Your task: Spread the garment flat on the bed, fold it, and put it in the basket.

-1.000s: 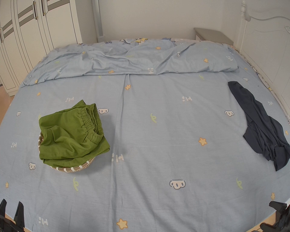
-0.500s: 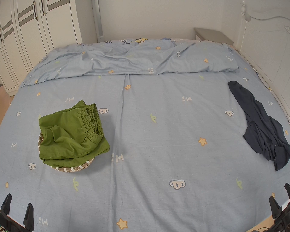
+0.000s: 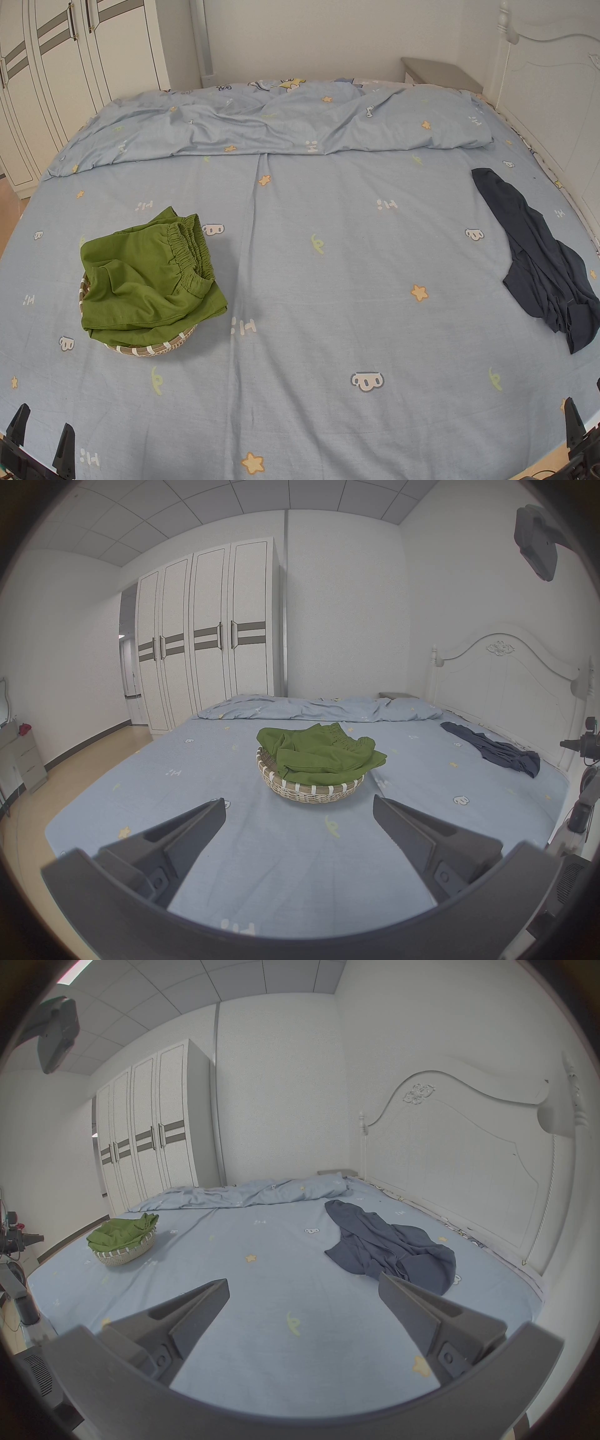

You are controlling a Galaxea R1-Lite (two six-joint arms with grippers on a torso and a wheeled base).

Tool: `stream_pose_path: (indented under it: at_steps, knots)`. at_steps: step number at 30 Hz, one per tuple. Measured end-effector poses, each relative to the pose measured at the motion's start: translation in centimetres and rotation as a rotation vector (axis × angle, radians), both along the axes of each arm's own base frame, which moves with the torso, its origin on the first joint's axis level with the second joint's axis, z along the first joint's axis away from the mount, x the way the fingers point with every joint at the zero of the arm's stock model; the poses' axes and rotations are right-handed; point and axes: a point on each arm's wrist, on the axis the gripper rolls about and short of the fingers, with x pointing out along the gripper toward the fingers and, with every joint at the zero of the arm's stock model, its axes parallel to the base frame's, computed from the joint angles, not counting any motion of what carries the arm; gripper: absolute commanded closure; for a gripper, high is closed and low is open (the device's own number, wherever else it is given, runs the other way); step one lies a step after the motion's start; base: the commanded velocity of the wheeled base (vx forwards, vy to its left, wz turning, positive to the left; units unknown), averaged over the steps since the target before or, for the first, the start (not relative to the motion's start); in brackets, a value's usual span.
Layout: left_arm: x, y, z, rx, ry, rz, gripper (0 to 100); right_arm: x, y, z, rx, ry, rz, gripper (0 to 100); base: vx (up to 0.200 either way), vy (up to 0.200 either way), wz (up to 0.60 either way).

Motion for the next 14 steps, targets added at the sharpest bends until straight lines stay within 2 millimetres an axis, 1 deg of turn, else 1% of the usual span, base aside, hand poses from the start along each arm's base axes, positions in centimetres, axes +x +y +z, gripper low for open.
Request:
stream_pose_path:
  at_steps: [14]
  knots:
    - [0.00, 0.00, 0.00, 0.000, 0.001, -0.002, 0, -0.15, 0.00, -0.06, -0.012, -0.020, 0.010, 0, 0.000, 0.000, 0.00]
